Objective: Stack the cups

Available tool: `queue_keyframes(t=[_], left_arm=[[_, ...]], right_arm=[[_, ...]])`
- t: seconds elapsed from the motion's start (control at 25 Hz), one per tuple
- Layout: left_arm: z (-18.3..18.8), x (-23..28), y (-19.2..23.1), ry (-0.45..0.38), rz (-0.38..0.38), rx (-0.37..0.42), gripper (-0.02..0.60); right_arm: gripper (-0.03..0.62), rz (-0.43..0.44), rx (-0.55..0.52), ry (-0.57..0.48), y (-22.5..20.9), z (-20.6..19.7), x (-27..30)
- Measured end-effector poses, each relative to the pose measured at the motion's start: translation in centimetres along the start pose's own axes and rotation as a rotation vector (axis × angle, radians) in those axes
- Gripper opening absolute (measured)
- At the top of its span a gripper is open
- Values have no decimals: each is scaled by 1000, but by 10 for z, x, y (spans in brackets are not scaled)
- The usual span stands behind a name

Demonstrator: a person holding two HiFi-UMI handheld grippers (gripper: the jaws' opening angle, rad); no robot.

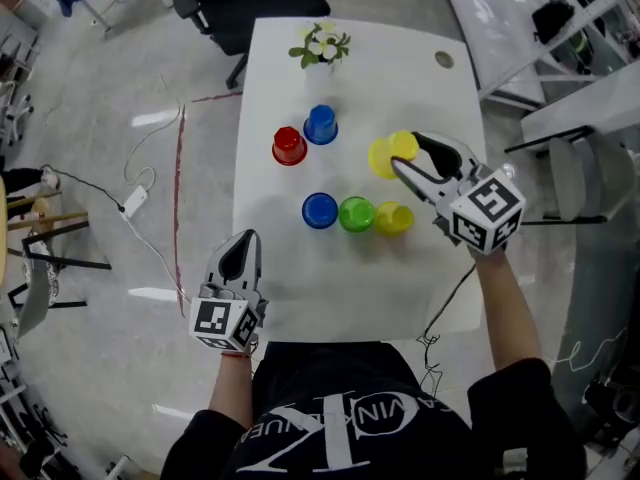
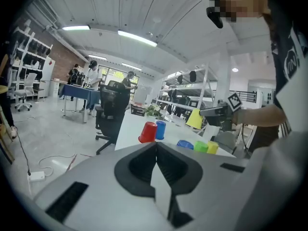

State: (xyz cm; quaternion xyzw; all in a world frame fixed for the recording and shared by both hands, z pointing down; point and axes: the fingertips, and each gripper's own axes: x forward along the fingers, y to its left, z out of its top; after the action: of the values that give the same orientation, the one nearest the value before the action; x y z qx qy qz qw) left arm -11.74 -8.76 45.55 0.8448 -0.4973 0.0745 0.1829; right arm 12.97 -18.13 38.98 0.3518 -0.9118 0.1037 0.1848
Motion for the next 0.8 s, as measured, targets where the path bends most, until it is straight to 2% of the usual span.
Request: queue_keyframes(t=[0.16, 0.4, 0.8], left_arm=[[7, 8, -11, -21, -41, 9, 5], [8, 4, -9, -11, -43, 7, 5], [-3, -4, -2, 7, -23, -18, 5]], right_arm=[[225, 53, 29, 13, 62, -2, -12], [225, 107, 65, 37, 107, -19, 14], [225, 86, -32, 56, 116, -21, 29]])
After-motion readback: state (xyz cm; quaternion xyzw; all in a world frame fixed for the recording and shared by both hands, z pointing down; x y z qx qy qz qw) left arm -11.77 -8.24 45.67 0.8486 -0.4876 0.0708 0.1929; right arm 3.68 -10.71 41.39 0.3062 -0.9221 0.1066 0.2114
